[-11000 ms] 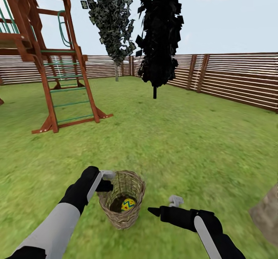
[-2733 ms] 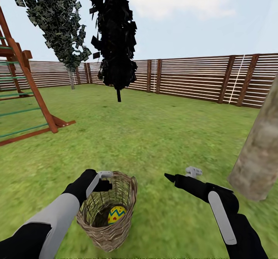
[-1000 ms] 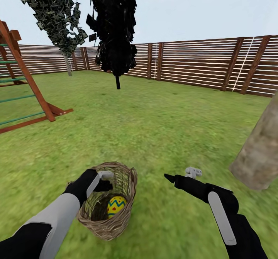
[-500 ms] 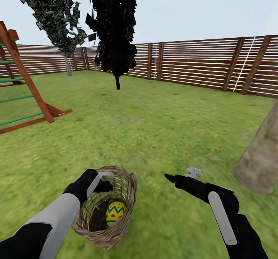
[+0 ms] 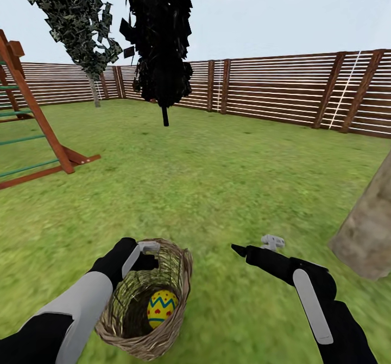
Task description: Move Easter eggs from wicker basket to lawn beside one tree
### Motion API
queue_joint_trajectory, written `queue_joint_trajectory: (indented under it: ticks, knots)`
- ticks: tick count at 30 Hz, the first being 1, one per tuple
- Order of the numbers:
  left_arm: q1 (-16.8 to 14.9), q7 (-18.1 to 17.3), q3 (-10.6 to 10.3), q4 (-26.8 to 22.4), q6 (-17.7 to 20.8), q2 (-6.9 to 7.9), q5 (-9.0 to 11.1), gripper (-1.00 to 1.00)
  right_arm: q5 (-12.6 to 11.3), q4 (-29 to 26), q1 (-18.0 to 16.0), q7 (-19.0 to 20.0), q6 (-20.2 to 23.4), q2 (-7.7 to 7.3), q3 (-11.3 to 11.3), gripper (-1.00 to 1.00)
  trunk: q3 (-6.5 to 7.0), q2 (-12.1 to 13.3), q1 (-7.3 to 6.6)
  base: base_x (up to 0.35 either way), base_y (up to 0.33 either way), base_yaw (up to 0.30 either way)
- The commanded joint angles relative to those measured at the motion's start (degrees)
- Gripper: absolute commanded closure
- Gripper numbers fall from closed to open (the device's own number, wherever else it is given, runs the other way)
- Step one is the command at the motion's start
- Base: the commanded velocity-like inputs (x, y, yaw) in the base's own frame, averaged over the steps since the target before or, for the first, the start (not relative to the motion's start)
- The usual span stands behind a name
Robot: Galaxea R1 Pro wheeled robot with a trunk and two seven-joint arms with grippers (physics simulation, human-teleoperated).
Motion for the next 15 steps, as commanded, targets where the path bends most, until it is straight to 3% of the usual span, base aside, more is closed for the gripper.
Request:
queue_joint_trajectory:
  ticks: [1, 9, 15]
  knots:
    - [0.0, 0.2, -0.4, -0.1, 0.2, 0.05, 0.6, -1.0, 0.5, 0.0, 0.0, 0.6, 0.3, 0.01, -0.1, -1.0, -0.05, 0.0, -0.01, 0.036, 0.0, 0.0]
    - [0.0, 0.2, -0.4, -0.1, 0.2, 0.06, 0.6, -1.0, 0.5, 0.0, 0.0, 0.6, 0.3, 0.01, -0.1, -1.0, -0.05, 0.0, -0.01, 0.011, 0.0, 0.0]
    - [0.0, 0.2, -0.4, -0.1, 0.2, 0.01, 0.6, -1.0, 0.5, 0.0, 0.0, 0.6, 0.3, 0.01, -0.1, -1.0, -1.38, -0.1, 0.15, 0.001, 0.0, 0.0]
